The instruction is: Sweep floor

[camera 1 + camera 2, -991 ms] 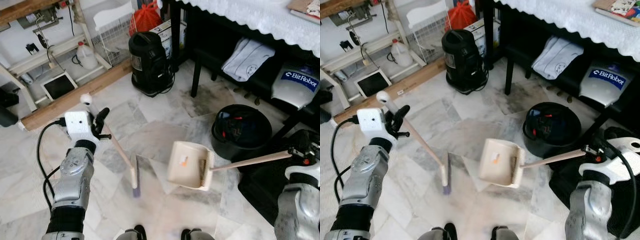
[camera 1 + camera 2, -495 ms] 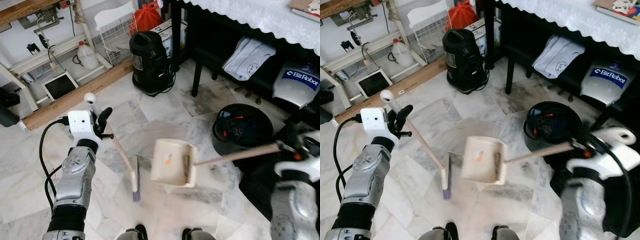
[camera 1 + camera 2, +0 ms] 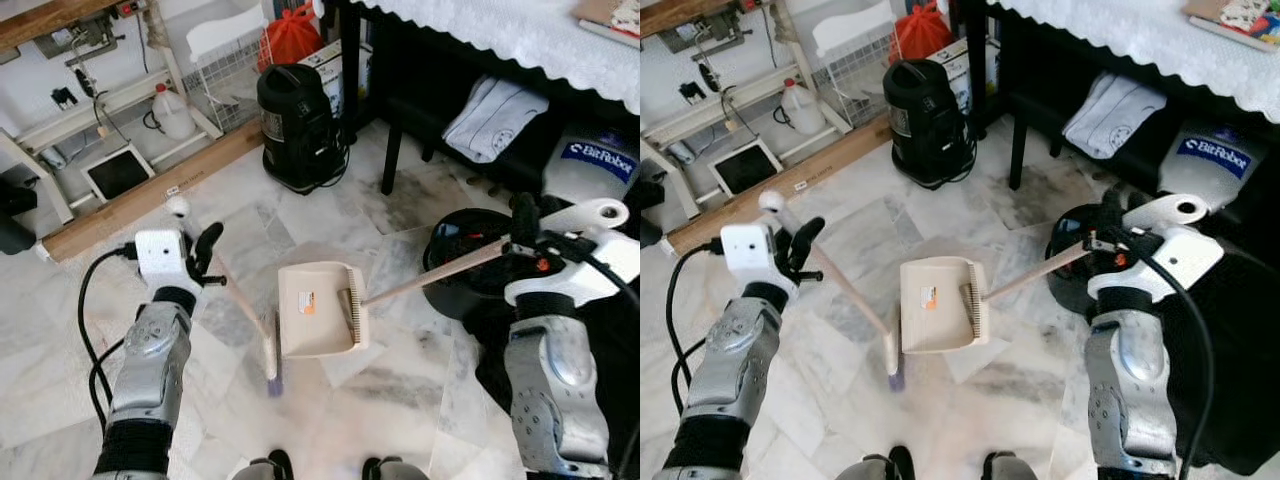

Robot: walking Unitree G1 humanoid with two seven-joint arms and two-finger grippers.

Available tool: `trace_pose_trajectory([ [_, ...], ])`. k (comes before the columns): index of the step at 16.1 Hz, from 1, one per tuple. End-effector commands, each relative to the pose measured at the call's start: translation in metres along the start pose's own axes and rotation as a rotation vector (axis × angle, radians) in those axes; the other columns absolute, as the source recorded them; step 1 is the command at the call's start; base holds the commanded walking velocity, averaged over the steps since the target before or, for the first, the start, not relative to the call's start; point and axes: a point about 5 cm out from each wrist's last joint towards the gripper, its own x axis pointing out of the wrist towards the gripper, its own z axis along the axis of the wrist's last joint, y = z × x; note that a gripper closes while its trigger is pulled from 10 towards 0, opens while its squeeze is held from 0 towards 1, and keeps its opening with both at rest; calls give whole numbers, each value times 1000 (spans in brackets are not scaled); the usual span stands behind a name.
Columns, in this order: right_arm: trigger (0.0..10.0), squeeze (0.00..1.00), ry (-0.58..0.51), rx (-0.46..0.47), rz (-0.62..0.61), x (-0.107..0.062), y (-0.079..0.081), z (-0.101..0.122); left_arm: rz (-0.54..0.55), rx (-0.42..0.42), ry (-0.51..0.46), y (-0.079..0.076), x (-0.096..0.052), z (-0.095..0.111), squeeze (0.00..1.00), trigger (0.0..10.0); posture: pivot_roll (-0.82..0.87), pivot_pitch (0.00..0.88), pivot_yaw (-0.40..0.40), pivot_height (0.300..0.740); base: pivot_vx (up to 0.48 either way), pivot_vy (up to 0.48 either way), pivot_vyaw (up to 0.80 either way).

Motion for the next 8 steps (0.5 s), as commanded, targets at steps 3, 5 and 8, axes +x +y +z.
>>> trace_pose_trajectory([
  [3,10000,0,27,-2,34,12,16,-10,74,25,-115,15,-8,21,0,10000,-108,96,67,740,0,0,0],
  [5,10000,0,39,-20,34,20,16,-14,107,26,-132,19,-8,24,0,10000,-95,83,55,740,0,0,0],
  [8,10000,0,46,-27,65,33,22,-15,145,26,-176,26,-4,34,0,10000,-73,64,21,740,0,0,0],
])
